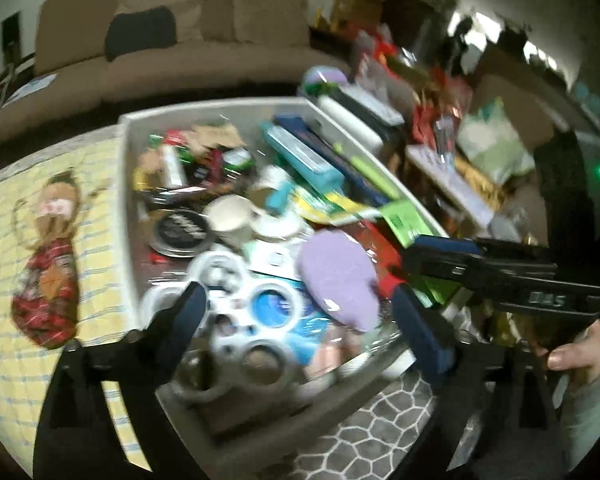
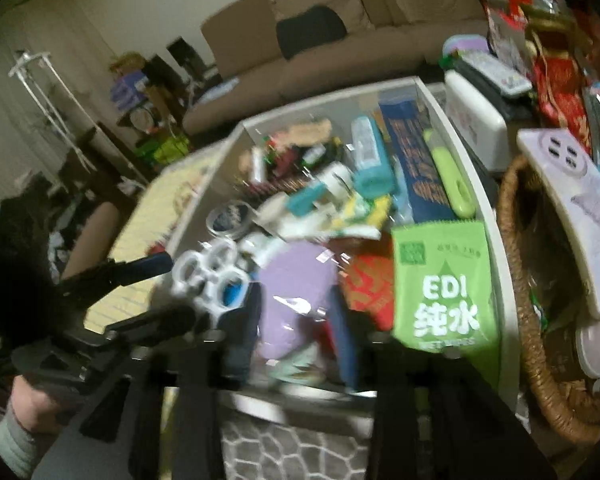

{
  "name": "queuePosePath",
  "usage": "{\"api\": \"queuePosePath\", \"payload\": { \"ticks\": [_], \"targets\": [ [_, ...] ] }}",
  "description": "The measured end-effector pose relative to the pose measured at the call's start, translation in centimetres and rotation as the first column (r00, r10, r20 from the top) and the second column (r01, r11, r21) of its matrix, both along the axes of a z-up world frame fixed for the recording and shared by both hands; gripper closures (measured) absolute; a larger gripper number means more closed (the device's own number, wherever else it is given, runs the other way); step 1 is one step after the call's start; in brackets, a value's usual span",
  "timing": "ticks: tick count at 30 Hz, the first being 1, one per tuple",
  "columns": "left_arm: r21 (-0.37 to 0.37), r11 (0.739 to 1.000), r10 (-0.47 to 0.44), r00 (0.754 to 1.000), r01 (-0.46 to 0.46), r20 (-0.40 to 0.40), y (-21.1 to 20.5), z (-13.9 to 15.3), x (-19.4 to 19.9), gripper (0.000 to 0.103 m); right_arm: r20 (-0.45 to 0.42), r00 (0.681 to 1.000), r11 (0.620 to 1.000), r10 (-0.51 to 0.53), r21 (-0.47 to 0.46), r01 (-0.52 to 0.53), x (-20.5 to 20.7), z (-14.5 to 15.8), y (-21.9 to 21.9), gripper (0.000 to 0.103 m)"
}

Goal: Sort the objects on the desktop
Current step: 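Move both grippers back to the plaid snowman doll on the table, then grasp the snowman doll body with the left gripper while the right grips its head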

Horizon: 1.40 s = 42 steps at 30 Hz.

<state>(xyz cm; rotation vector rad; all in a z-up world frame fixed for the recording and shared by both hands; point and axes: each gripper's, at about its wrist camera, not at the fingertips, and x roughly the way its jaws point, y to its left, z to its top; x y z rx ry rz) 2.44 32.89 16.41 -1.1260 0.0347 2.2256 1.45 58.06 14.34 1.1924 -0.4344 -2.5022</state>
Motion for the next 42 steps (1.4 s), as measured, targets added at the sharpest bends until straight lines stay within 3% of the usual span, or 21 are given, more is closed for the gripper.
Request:
{"api": "queuePosePath", "payload": {
  "ticks": [2, 8, 13, 20, 23, 26, 30, 36, 42],
  "targets": [
    [0.000, 0.999, 0.048, 0.999, -0.048, -0.025, -2.8, 0.8, -0.3, 0.002, -0.033, 0.999, 1.000, 0.009, -0.026, -0.010, 0.4, 1.2, -0.8, 0.035],
    [0.000, 0.971, 0.239, 0.971, -0.239, -0.013, -12.6, 0.0, -2.7, 0.001, -0.057, 0.996, 0.994, 0.071, -0.084, -0.076, -0.2, 3.0, -4.4, 0.029],
    [-0.005, 0.915, 0.404, 0.913, -0.404, 0.052, -20.3, -3.7, -4.8, 0.001, -0.030, 0.990, 0.979, 0.135, -0.151, -0.138, -3.4, 3.9, -9.4, 0.026],
    [0.120, 0.847, 0.488, 0.847, -0.517, 0.209, -24.9, -8.9, -7.3, 0.001, 0.008, 0.977, 0.966, 0.214, -0.151, -0.211, -10.8, 4.8, -18.9, 0.026],
    [0.132, 0.843, 0.490, 0.845, -0.522, 0.215, -25.6, -10.3, -8.1, 0.001, 0.067, 0.968, 0.965, 0.240, -0.120, -0.231, -14.9, 3.7, -23.5, 0.026],
    [0.116, 0.844, 0.490, 0.842, -0.523, 0.226, -25.9, -11.5, -9.1, 0.001, 0.126, 0.965, 0.973, 0.228, 0.003, -0.230, -18.8, 1.5, -27.7, 0.026],
    [0.074, 0.848, 0.497, 0.835, -0.525, 0.236, -26.2, -12.8, -10.6, 0.001, 0.241, 0.953, 0.975, 0.182, 0.083, -0.207, -23.4, -3.2, -31.3, 0.026],
    [0.063, 0.850, 0.497, 0.836, -0.523, 0.233, -26.0, -14.1, -11.7, 0.001, 0.316, 0.941, 0.980, 0.123, 0.113, -0.166, -26.5, -8.0, -32.3, 0.025],
    [0.006, 0.872, 0.481, 0.860, -0.489, 0.170, -24.8, -14.4, -12.2, 0.000, 0.359, 0.930, 0.980, 0.080, 0.144, -0.140, -28.3, -10.7, -32.7, 0.023]
  ]
}}
